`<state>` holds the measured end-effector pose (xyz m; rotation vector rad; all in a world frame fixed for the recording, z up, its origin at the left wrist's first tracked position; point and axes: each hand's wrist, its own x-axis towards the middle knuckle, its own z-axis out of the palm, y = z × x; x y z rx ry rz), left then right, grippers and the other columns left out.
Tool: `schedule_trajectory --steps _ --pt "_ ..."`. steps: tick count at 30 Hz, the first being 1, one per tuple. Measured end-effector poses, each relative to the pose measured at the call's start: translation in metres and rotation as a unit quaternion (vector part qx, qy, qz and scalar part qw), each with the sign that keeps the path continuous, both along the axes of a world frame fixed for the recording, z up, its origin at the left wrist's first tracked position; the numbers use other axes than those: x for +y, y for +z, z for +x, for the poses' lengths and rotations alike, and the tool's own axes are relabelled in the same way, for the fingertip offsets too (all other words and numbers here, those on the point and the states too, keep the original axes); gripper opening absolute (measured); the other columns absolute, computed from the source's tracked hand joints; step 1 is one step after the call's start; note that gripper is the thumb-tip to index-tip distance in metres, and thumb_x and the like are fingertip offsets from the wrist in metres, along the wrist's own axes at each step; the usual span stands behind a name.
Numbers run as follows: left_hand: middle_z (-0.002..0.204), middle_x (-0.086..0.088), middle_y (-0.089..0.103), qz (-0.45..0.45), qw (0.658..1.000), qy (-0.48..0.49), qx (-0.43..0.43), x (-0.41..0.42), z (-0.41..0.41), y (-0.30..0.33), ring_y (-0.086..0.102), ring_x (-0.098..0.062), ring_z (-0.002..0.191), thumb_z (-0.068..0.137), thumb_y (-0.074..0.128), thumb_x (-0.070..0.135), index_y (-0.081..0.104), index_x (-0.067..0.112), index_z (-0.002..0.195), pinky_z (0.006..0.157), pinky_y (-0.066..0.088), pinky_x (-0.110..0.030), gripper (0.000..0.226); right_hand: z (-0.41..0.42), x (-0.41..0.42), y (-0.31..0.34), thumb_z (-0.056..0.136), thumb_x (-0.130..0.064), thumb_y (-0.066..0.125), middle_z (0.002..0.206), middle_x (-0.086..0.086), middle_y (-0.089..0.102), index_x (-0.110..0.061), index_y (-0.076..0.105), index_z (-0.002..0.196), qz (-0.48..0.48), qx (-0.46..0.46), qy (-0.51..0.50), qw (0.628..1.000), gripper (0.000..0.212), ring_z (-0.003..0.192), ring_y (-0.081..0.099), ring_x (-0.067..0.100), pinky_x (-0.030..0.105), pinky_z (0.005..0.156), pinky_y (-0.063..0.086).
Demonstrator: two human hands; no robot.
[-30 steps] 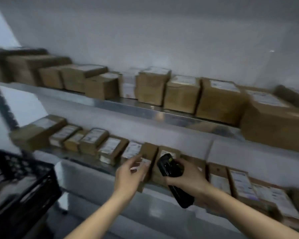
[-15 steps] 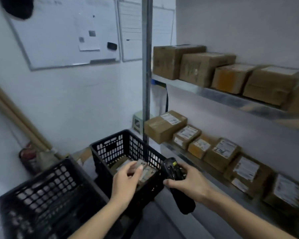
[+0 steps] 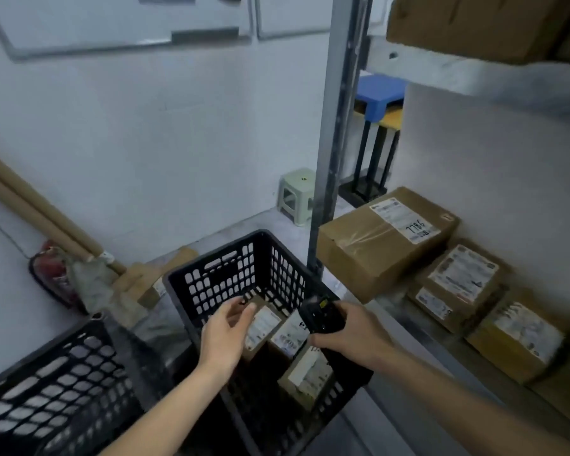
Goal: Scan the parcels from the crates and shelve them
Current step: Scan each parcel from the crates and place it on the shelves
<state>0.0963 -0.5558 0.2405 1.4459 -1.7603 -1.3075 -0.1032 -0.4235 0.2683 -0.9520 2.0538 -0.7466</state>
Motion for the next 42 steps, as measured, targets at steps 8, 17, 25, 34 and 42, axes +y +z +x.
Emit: schedule_trajectory --steps 8,17,25,34,42 --pt "0.137 -0.001 0.061 0.058 0.996 0.021 -0.072 -0.080 -0.023 -0.090 0.057 -0.016 0.123 0.097 0.060 0.046 0.052 0.015 0.144 0.102 0.043 -0.028 0.057 -0.022 -0.095 -0.088 0.071 -0.047 0.091 0.103 -0.014 0.069 -0.032 0.062 0.118 0.077 -0.033 0.029 0.996 0.057 0.091 0.069 0.010 0.037 0.084 0.062" --pt "0.147 -0.006 0.053 0.109 0.989 0.026 -0.099 -0.147 -0.035 -0.169 0.050 -0.024 0.134 0.096 0.061 0.045 0.046 0.011 0.149 0.104 0.041 -0.032 0.064 -0.035 -0.184 -0.163 0.069 -0.049 0.091 0.097 -0.008 0.072 -0.030 0.064 0.113 0.130 -0.025 0.025 0.991 0.055 0.086 0.073 0.016 0.042 0.081 0.064" --pt "0.142 -0.003 0.056 0.137 0.981 0.013 -0.138 -0.164 -0.049 -0.196 0.056 -0.021 0.125 0.096 0.062 0.046 0.048 0.012 0.147 0.101 0.049 -0.034 0.062 -0.051 -0.210 -0.192 0.076 -0.040 0.090 0.097 -0.012 0.064 -0.018 0.059 0.133 0.161 -0.004 0.000 0.987 0.069 0.085 0.061 0.009 0.030 0.079 0.055" --pt "0.140 -0.005 0.057 0.212 0.967 -0.027 -0.142 -0.114 -0.070 -0.213 0.056 -0.021 0.125 0.096 0.062 0.046 0.051 0.015 0.145 0.103 0.047 -0.036 0.058 -0.062 -0.191 -0.201 0.072 -0.043 0.089 0.100 -0.009 0.066 -0.023 0.059 0.117 0.226 0.027 0.027 0.973 0.057 0.094 0.065 0.016 0.038 0.088 0.058" --pt "0.123 0.002 0.064 0.290 0.950 -0.033 -0.114 -0.087 -0.085 -0.235 0.060 -0.017 0.112 0.099 0.061 0.037 0.057 0.010 0.135 0.089 0.044 -0.027 0.045 -0.065 -0.188 -0.224 0.047 -0.064 0.079 0.106 -0.005 0.069 -0.025 0.063 0.113 0.246 0.023 0.037 0.968 0.079 0.099 0.068 0.020 0.042 0.088 0.061"
